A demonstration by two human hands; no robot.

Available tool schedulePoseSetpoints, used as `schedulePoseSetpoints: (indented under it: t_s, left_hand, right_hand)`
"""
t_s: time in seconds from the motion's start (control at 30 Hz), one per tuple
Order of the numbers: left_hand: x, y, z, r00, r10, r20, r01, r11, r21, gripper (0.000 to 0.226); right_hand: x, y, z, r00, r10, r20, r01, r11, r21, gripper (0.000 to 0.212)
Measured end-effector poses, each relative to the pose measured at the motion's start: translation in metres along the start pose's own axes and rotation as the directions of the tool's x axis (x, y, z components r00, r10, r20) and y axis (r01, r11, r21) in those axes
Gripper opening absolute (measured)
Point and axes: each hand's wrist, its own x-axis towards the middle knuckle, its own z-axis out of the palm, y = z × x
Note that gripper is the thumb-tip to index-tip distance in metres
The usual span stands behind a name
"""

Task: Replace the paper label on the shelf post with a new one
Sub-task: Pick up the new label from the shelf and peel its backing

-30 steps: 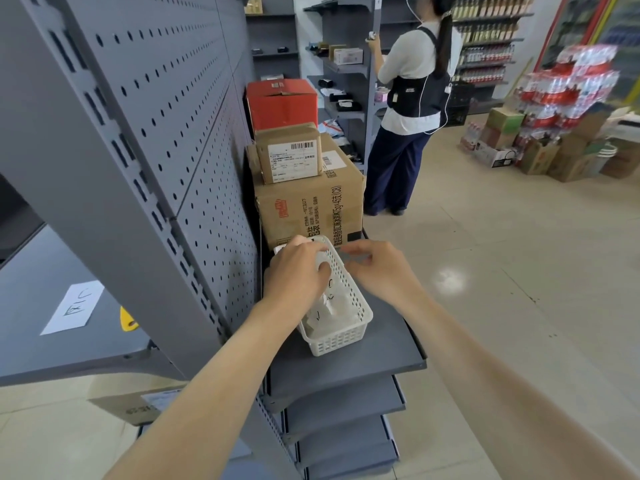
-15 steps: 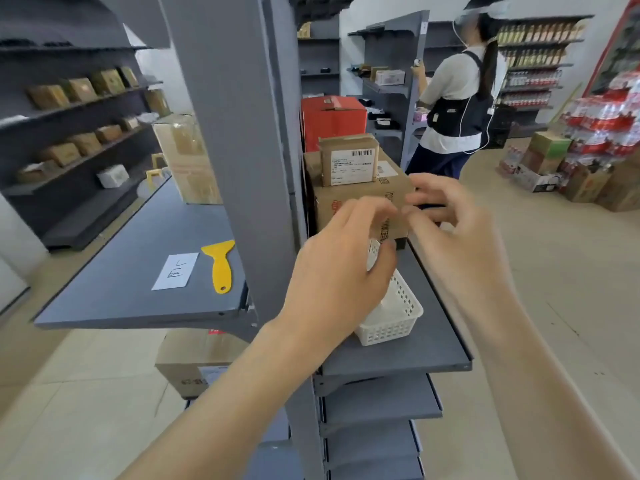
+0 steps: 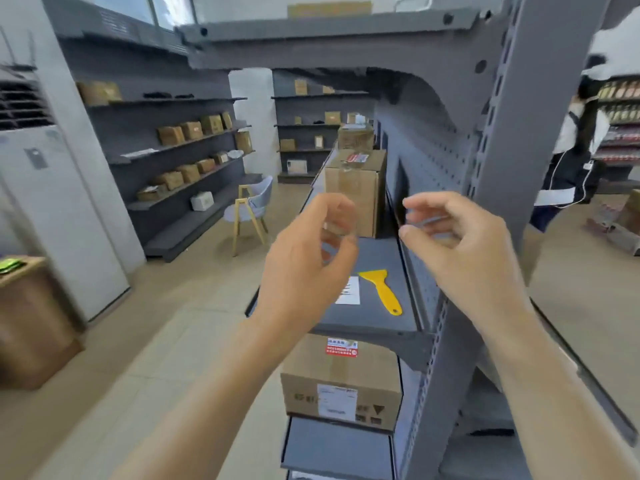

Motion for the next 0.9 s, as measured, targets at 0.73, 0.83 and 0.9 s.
schedulePoseSetpoints:
  t_s: [0.73,0.83,0.9]
  left_hand:
    - [0.003,-0.15,0.071,0.839,-0.366,0.402,0.049,0.788,0.614,0.056]
    - [0.001,-0.15,0.072,0.837,-0.328,0.439,-0.024,0.778,0.627,0.053]
    - [0.001,-0.148,0.072,0.825,-0.315,0.469,-0.058,0.779,0.625,0.052]
  right_hand:
    - [0.024,0.127,0.103,0.8,0.432,0.416,0.089,0.601,-0.794,0.055]
    - [0.023,0.125,0.103,0.821,0.386,0.421,0.109,0.619,-0.778,0.045]
    - [0.022,0.124,0.104,0.831,0.347,0.435,0.142,0.624,-0.768,0.04]
